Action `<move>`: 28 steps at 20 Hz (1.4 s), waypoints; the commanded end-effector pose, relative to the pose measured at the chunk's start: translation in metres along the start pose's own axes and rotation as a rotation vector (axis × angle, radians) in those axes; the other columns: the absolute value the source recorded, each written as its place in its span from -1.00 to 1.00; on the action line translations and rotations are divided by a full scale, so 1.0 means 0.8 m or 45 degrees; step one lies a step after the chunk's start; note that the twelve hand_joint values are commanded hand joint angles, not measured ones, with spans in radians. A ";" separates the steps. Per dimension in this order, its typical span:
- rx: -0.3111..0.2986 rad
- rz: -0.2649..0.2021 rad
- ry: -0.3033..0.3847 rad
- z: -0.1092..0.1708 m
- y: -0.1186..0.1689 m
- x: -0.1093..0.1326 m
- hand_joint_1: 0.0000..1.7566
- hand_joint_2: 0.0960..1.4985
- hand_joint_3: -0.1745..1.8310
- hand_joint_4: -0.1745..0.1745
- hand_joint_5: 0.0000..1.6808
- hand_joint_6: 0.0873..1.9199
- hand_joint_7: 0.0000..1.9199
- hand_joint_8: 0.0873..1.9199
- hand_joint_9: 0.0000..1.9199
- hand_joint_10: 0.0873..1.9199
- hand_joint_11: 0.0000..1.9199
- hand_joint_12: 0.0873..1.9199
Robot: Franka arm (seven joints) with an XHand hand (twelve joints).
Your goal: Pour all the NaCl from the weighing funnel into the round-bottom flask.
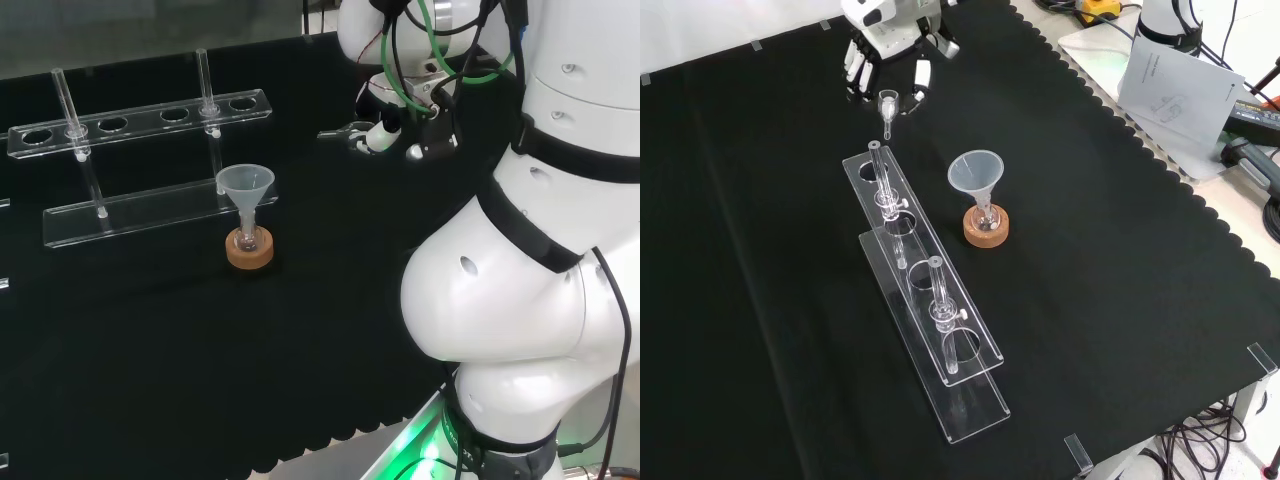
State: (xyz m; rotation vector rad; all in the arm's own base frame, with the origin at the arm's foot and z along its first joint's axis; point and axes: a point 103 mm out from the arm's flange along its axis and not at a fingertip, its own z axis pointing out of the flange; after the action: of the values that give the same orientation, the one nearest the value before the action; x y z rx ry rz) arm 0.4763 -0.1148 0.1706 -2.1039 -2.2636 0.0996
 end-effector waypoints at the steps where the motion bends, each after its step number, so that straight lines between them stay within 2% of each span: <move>1: -0.031 -0.008 0.007 -0.016 -0.014 0.011 0.27 -0.16 -0.24 1.00 0.53 -0.42 -0.22 -0.42 0.15 -0.81 -0.06 -0.04; 8: -0.045 -0.014 -0.014 -0.041 -0.040 0.030 0.27 -0.16 -0.24 1.00 0.53 -0.42 -0.22 -0.42 0.15 -0.81 -0.05 -0.04; 16: -0.056 -0.046 -0.025 -0.065 -0.077 0.078 0.27 -0.16 -0.24 1.00 0.53 -0.42 -0.22 -0.42 0.15 -0.82 -0.05 -0.04; 28: -0.001 -0.114 -0.122 -0.079 -0.100 0.144 0.27 -0.16 -0.24 1.00 0.53 -0.42 -0.22 -0.42 0.15 -0.83 -0.05 -0.05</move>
State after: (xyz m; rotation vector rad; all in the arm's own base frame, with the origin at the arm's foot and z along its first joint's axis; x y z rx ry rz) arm 0.4038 -0.0224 0.2403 -2.0703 -2.3890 0.1273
